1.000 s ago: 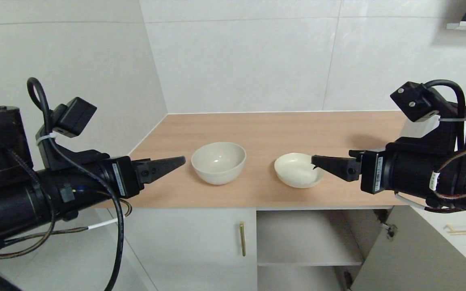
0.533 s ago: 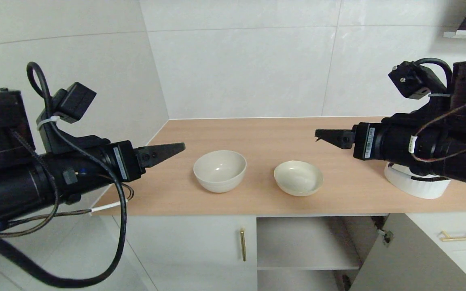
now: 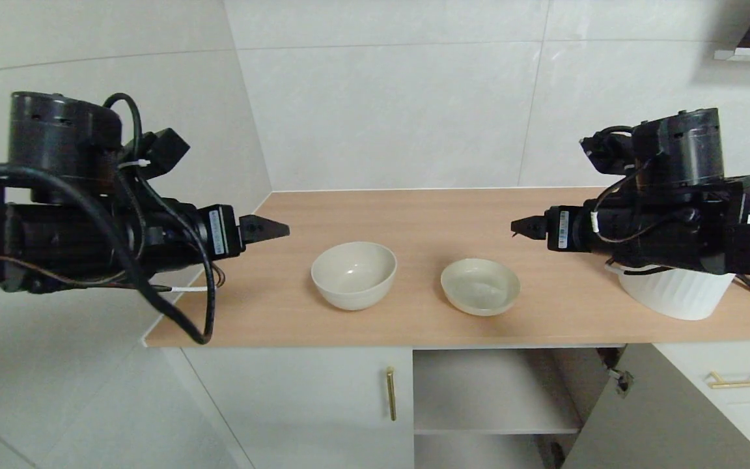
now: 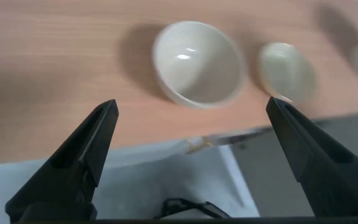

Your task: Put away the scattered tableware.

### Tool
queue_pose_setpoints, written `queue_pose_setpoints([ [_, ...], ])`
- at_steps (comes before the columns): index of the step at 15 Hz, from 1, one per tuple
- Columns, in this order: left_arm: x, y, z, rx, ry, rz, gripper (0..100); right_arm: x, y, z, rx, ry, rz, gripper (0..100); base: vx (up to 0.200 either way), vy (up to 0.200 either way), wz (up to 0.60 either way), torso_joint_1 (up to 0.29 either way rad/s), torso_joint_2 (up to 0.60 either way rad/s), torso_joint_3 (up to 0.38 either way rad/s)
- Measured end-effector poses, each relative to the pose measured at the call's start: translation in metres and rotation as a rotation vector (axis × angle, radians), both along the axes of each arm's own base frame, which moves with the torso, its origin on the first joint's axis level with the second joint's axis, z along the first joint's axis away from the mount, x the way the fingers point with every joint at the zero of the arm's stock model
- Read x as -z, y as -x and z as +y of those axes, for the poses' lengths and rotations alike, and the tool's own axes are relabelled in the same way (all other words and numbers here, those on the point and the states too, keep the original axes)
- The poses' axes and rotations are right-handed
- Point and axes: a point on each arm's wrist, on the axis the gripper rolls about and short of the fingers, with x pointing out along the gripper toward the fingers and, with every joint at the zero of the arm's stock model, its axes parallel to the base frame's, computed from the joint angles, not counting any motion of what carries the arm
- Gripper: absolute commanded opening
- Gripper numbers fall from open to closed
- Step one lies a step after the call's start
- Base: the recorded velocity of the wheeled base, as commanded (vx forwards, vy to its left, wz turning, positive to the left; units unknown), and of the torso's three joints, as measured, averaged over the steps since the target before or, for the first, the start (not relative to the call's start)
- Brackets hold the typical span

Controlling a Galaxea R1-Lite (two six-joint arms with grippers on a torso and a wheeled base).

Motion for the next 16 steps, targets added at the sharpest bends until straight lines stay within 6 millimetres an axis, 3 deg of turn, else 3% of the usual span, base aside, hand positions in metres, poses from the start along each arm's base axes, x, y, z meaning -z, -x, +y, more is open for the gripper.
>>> queue_pose_setpoints([
  [4,0.023,-0.037,-0.01,-0.101,-0.091,0.091,100,0.013,-0.015,0.006,0.063,0.001,0.032,100,0.0,0.0,0.0,0.0,0.0,0.0],
  [12,0.077,-0.078,-0.048,-0.114,-0.152,0.214,100,0.02,-0.015,0.012,0.052,0.01,0.049,100,0.0,0.0,0.0,0.0,0.0,0.0],
  [16,0.09,-0.092,-0.056,-0.132,-0.137,0.238,100,0.019,-0.015,0.013,0.049,0.007,0.048,100,0.0,0.0,0.0,0.0,0.0,0.0],
])
